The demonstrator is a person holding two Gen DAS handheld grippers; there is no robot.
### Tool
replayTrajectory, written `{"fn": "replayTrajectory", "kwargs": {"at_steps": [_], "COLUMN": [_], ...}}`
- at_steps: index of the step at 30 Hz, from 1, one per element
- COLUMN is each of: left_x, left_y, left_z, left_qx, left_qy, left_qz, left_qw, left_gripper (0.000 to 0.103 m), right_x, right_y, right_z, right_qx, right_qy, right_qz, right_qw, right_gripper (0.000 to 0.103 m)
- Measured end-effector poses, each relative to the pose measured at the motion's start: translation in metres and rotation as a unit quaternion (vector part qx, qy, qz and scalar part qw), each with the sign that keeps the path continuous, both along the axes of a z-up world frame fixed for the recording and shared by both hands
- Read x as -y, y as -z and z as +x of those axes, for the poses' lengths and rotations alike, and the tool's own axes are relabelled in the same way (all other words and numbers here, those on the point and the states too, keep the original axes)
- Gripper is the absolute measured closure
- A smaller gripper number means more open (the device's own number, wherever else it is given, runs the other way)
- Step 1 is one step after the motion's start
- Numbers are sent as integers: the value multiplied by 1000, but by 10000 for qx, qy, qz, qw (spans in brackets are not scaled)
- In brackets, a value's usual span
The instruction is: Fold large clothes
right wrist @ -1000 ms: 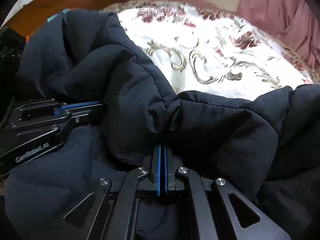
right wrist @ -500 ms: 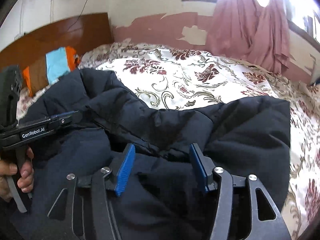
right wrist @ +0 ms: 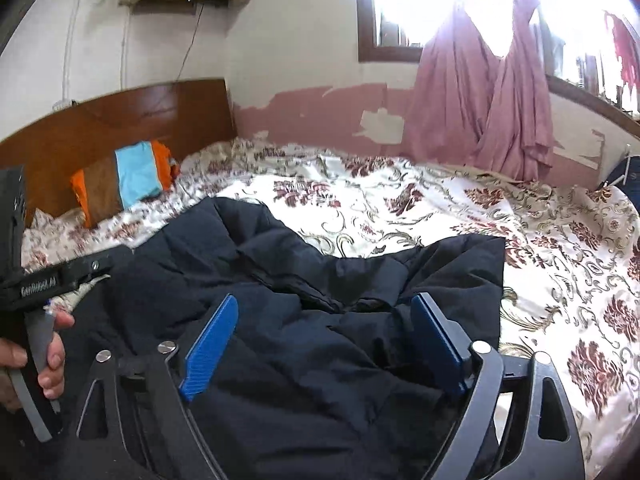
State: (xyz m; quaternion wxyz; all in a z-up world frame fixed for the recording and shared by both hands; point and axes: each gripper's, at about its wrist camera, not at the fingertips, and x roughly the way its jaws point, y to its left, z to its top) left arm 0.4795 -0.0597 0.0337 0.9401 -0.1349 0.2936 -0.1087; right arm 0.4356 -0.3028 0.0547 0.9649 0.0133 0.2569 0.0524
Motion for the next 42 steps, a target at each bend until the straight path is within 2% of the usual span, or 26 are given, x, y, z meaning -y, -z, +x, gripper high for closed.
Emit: {"fn": "replayTrajectory", "kwargs": {"at_steps": [6, 9, 16, 24, 29, 35, 42], "left_x": [-12, -18, -20, -12, -12, -19, -32], "left_y": [-25, -38, -57, -69, -72, -67, -49], "left_z": [-63, -98, -159, -209, -233, -261, -290], "left_qx": [292, 518, 779, 957, 1025, 1106, 968], "left_qy": [-130, -156, -86, 183, 140, 128, 178], "left_qz": [410, 465, 783, 1074, 1203, 1239, 1389], "left_qw": [9986, 9975, 9938, 9894, 9873, 9860, 9854], "left_gripper": [4, 0, 0, 0, 0, 0, 0], "right_x": [-5, -7, -5, -8, -13, -18, -29], "right_y": [-19, -26, -35, -39, -38, -32, -24], "right_z": [-50, -76, -136, -186, -206, -238, -259], "right_qx": [170, 274, 428, 629, 469, 677, 396], "right_qy": [-242, -288, -317, -105, 85, 240, 425], "right_qz": [103, 148, 515, 304, 67, -9, -377], "right_qw": [9995, 9991, 9973, 9975, 9988, 9974, 9976], "right_gripper": [15, 14, 9, 8, 8, 8, 7]}}
